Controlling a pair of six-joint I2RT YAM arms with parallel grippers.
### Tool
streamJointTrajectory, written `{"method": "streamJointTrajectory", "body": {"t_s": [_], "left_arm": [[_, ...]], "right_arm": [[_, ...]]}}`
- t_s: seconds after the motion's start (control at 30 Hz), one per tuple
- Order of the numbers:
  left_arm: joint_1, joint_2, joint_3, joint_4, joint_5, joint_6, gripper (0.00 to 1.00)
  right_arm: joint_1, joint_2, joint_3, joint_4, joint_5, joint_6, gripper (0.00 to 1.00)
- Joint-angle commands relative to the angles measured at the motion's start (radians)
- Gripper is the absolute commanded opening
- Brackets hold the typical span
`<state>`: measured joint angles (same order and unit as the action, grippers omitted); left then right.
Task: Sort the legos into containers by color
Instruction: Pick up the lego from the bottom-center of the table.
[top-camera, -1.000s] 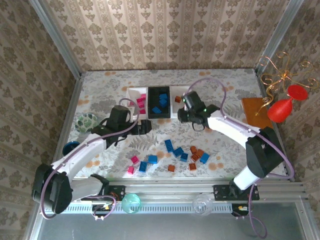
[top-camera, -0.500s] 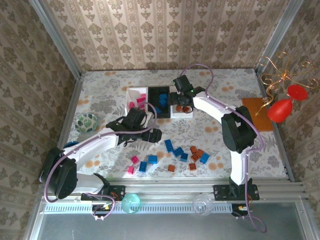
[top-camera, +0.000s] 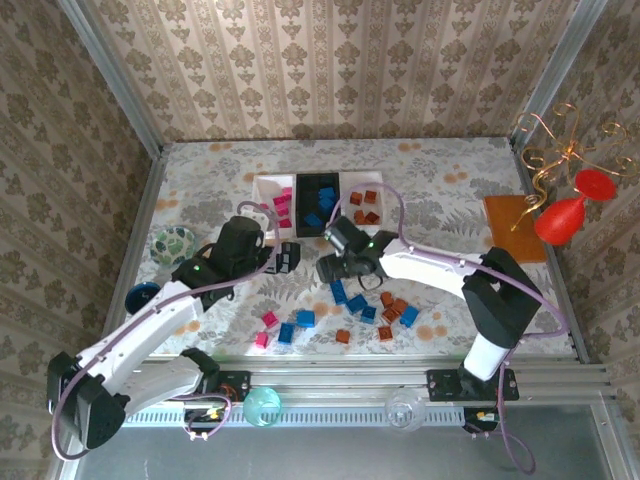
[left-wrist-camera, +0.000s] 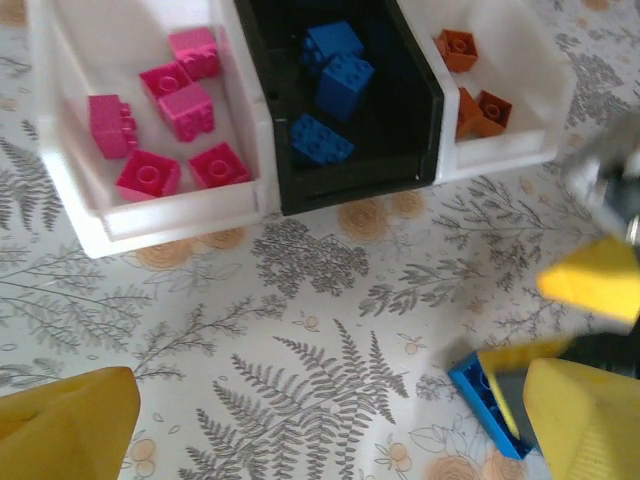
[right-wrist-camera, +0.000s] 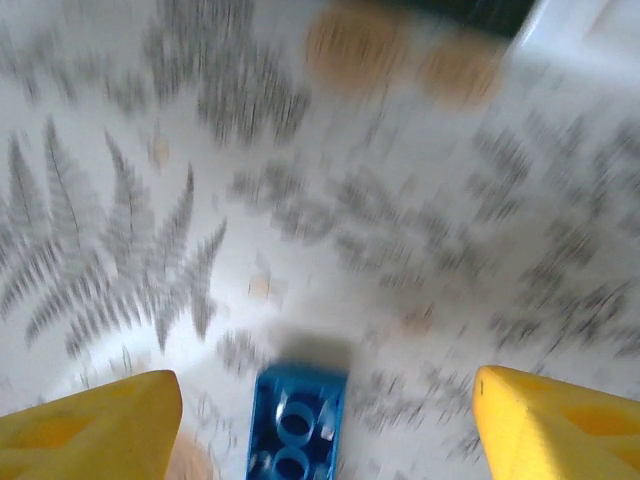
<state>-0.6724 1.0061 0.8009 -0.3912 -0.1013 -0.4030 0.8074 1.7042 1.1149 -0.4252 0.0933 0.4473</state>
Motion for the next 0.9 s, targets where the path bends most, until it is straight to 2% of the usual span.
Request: {"method": "streamJointTrajectory", "body": {"t_s": [0.0,0.13,0.33,0.53,0.63,0.73,0.87], "left_arm": [[0.012,-0.020,-0.021,-0.013,-0.063,0.009,1.00],[0.024,-0.021,-0.032,-0.015,-0.046,-0.004,1.00],[0.032,-0.044,-0.047,-0.029,-0.044,-0.010,1.00],[0.051,-0.069,-0.063,-0.026,-0.026,-0.022,1.00],[0.066,-0.075,-0.071,-0.019,0.006,-0.025,1.00],[0.081,-0.072,-0.077,-0.018,0.045,-0.024,1.00],[0.083,-0.064,-0.080,-0.020,0.090,-0.028,1.00]], "right_arm": [[0.026,0.024,-0.030,-0.034,0.007,0.041,0.78],[0.036,0.074,-0.045,-0.019,0.012,0.054,0.75],[0.042,0.109,-0.038,0.001,0.000,0.026,0.62],[0.030,0.117,0.001,0.010,-0.016,-0.001,0.38],[-0.004,0.075,0.026,0.041,-0.057,-0.015,0.30],[-0.048,0.049,0.097,0.057,-0.083,-0.045,0.26],[-0.100,0.107,0.269,0.034,-0.077,-0.073,0.26]]}}
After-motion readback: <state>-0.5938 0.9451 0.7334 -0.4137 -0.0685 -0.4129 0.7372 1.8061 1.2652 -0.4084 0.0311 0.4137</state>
